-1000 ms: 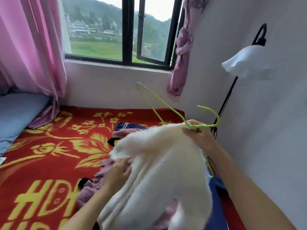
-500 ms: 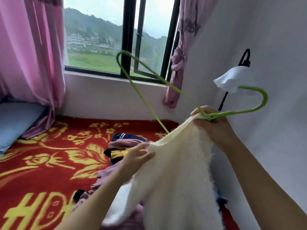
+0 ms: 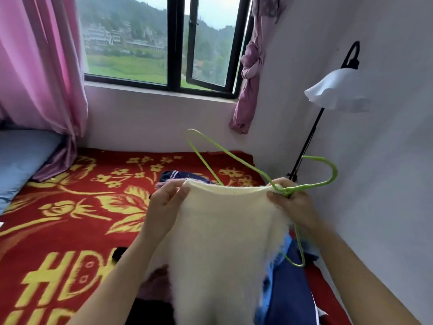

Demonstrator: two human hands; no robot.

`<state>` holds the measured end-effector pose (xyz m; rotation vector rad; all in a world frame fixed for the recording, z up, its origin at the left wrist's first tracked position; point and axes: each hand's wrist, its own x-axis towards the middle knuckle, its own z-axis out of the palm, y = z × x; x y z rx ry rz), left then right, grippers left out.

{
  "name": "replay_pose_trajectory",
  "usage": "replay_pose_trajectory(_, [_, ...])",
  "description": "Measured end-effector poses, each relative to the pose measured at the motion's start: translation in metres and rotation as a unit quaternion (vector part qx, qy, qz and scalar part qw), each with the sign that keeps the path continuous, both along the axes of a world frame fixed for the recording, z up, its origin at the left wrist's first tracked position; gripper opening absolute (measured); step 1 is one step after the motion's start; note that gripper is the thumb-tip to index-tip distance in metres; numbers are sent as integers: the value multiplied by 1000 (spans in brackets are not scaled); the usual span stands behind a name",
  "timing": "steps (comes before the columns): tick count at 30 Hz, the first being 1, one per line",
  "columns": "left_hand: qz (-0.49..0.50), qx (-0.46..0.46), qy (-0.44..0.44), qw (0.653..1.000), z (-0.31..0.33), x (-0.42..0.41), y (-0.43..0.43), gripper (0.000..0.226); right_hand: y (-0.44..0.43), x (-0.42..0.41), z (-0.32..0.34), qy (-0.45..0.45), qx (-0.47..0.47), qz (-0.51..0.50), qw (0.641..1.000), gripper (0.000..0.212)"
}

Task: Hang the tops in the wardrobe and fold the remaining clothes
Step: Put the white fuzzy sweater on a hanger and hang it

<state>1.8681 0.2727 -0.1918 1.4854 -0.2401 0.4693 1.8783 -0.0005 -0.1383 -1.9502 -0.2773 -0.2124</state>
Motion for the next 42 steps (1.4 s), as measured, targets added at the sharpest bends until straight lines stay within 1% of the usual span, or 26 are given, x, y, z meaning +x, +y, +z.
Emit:
replay_pose_trajectory(2, [32, 26, 56, 998, -32, -6, -4, 20, 1, 0, -33, 62, -13, 4, 998, 10])
replay_pose_trajectory(3, [44, 29, 94, 994, -51, -11, -6, 22, 4, 0, -53, 87, -37, 1, 995, 13])
replay_pose_trajectory(5, [52, 24, 163, 985, -88, -24, -9, 18, 12, -3, -96, 134, -91, 5, 987, 25])
replay_pose_trajectory(7, [45, 13, 199, 979, -113, -34, -9, 12, 20, -7, -136, 177, -125, 5, 976, 32])
replay_pose_trajectory(10, [52, 24, 236, 970, -137, -50, -6, 11, 26, -23, -181, 224, -136, -9, 965, 37])
replay_pose_trajectory(12, [73, 10, 266, 961, -152, -60, -3, 11, 30, -30, -201, 248, -141, -7, 958, 34])
replay_pose_trajectory(15, [104, -50, 288, 951, -168, -72, -1, 10, 36, -30, -212, 270, -142, 13, 952, 16])
replay_pose_trajectory(16, [108, -65, 290, 949, -170, -74, 0, 12, 37, -28, -213, 267, -153, 22, 951, 11])
replay_pose_trajectory(17, [107, -74, 291, 948, -172, -77, 0, 14, 39, -27, -213, 260, -166, 31, 951, 10])
replay_pose_trajectory(20, [100, -76, 296, 947, -175, -82, 1, 19, 41, -24, -211, 235, -180, 51, 954, 26])
replay_pose_trajectory(23, [99, -67, 298, 947, -176, -82, 5, 17, 40, -24, -204, 212, -187, 41, 958, 38])
replay_pose_trajectory(25, [97, -70, 306, 944, -176, -80, 6, 14, 36, -22, -192, 225, -178, 48, 957, 39])
replay_pose_trajectory(27, [99, -74, 310, 943, -175, -78, 7, 13, 31, -18, -175, 268, -131, 62, 952, 40])
replay_pose_trajectory(29, [99, -73, 313, 942, -173, -76, 8, 11, 23, -16, -156, 295, -63, 50, 952, 37])
replay_pose_trajectory(30, [96, -70, 315, 942, -172, -75, 9, 10, 18, -15, -145, 291, -31, 37, 955, 33])
replay_pose_trajectory(31, [92, -67, 317, 942, -172, -74, 9, 10, 13, -14, -136, 282, -8, 27, 959, 26])
replay_pose_trajectory(33, [83, -68, 319, 942, -170, -73, 7, 9, 3, -12, -116, 251, 5, 17, 968, 11])
replay_pose_trajectory(34, [78, -72, 319, 942, -169, -73, 7, 9, -2, -12, -106, 229, -2, 20, 973, 10])
replay_pose_trajectory(37, [68, -82, 313, 944, -169, -69, 9, 9, -12, -9, -78, 180, -41, 60, 981, 15])
replay_pose_trajectory(42, [55, -83, 298, 949, -169, -60, 11, 9, -15, 6, -55, 186, -150, 109, 965, 20])
